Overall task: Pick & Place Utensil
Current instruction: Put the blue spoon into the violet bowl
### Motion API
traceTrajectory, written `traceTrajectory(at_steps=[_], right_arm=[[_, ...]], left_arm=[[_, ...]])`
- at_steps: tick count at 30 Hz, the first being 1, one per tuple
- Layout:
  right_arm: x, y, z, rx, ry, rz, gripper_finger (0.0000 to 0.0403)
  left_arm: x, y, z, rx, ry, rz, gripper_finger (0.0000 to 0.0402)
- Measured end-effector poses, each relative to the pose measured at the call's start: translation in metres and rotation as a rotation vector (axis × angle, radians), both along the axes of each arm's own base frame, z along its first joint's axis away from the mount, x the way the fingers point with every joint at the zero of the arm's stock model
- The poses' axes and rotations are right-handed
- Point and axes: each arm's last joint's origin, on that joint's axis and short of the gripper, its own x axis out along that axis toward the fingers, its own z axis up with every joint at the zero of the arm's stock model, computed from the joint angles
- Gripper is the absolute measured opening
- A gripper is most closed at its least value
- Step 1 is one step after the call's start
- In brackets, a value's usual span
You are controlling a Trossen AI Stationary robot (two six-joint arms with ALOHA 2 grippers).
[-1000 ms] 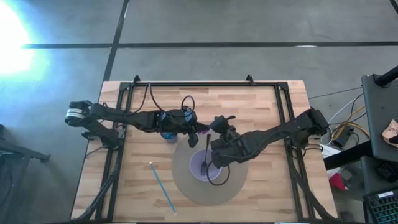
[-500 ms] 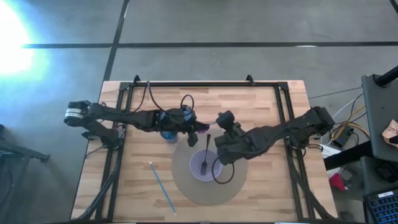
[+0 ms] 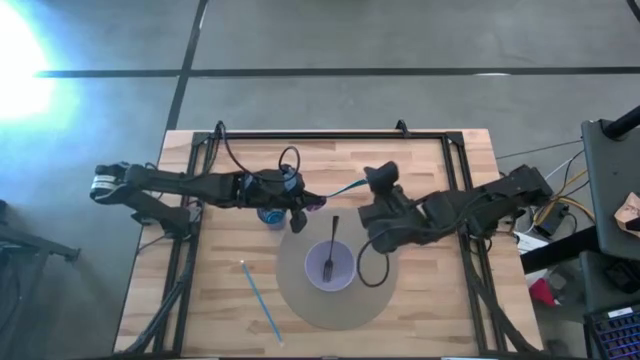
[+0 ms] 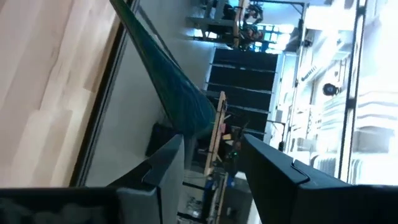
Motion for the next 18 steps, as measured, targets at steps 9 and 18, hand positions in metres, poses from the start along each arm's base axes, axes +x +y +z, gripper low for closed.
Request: traceTrajectory(at_steps=[9, 18], right_arm=[[-0.025, -0.005, 0.025, 0.112, -0.212, -0.031, 0.0150], [-0.040, 0.013, 0.031, 0.374, -0.396, 0.018, 0.0135]], left_arm=[[-0.012, 0.000, 0.010, 0.022, -0.005, -0.010, 0.0000], [-0.033, 0.000, 0.029, 0.048, -0.048, -0.021, 0.0000]])
